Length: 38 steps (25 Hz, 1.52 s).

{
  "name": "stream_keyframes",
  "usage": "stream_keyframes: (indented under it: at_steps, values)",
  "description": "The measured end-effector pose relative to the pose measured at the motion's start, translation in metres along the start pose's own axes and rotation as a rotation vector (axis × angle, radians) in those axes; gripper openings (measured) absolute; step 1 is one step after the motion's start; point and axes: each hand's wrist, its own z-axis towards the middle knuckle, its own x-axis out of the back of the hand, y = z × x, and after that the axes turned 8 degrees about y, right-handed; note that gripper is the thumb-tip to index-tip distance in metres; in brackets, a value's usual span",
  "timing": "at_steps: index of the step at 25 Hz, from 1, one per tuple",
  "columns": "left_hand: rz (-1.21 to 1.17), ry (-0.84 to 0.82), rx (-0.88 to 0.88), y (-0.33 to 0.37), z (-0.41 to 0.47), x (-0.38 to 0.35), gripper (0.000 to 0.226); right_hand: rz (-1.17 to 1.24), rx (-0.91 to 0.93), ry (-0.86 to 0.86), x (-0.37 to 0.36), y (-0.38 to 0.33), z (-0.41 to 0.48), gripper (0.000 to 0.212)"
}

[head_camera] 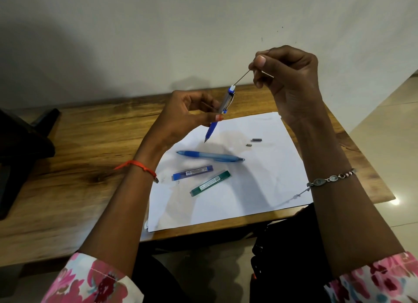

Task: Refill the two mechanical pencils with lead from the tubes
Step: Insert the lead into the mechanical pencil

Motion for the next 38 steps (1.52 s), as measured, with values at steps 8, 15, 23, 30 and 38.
stream_keyframes:
  at_steps: [8, 15, 23, 30, 38]
  values:
    - [0.043, -0.005, -0.002, -0.001, 0.001, -0.001, 0.021, -0.091, 0.052, -0.078, -0.002, 0.002, 0.0, 0.009]
    - [0.047, 0.014, 0.008, 0.0, 0.001, -0.002, 0.018, -0.316, 0.063, -0.178, -0.005, 0.008, -0.001, 0.005]
    - [0.038, 0.016, 0.022, -0.001, 0.002, -0.003, 0.019, -0.333, -0.037, -0.149, 0.003, 0.011, 0.002, 0.013]
    - [-0.003, 0.02, 0.026, -0.002, 0.001, -0.002, 0.022, -1.278, -0.339, -0.562, 0.022, 0.014, -0.003, 0.012]
    - [-0.006, 0.015, 0.032, -0.002, 0.001, -0.002, 0.021, -1.408, -0.455, -0.617, 0.012, 0.026, -0.005, 0.019]
